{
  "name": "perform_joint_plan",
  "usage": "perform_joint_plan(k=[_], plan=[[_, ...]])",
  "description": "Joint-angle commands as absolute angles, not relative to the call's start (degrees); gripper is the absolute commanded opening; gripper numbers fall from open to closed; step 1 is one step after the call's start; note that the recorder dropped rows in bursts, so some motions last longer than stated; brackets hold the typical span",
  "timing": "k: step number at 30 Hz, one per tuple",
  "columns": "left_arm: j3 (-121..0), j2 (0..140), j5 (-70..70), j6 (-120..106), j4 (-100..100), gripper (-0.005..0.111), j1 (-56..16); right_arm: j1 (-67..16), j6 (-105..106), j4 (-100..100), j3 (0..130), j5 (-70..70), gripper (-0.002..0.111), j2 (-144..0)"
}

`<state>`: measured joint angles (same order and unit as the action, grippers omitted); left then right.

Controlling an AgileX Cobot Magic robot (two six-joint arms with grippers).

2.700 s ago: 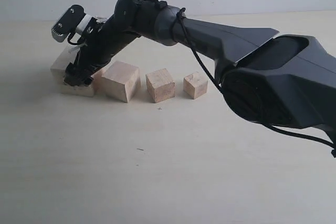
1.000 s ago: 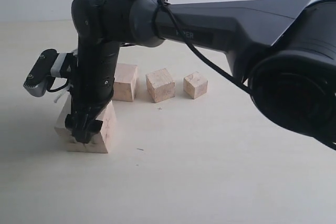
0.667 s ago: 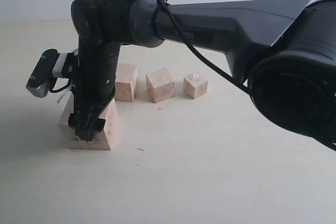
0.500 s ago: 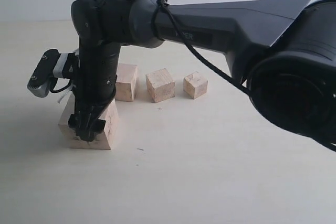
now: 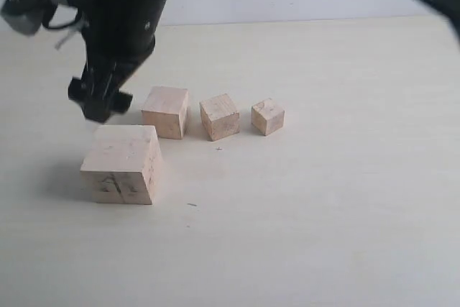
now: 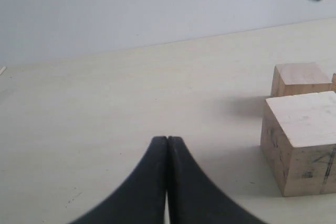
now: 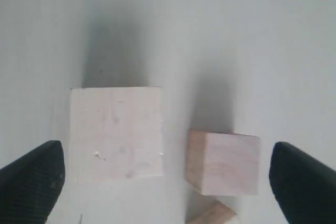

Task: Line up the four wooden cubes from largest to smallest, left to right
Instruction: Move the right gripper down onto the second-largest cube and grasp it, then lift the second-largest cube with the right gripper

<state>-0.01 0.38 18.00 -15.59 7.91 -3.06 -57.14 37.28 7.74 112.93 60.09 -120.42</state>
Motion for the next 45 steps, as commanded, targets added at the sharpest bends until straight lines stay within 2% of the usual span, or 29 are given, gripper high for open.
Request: perform_joint_plan(k=[1,11,20,43,45], plan=[[0.00,0.00,17.69,-15.68,8.00,0.000,-2.95,-53.11,36.83,6.69,113.04,59.83,0.105,-115.48],[0.00,0.00,17.69,-15.68,8.00,0.000,-2.95,-44.81,35.81,7.76,112.93,59.84,0.105,-121.75],[0.00,0.00,17.69,-15.68,8.00,0.000,-2.95,-44.65,39.45,8.17,112.93,57.43,0.105,-131.02],[0.00,0.00,17.69,-15.68,8.00,0.000,-2.95,-44.65,45.02,13.91,112.93,42.96,0.105,-140.00],[0.00,0.00,17.69,-15.68,8.00,0.000,-2.95,-44.65,45.85,14.18,112.93,43.18,0.102,-140.25]])
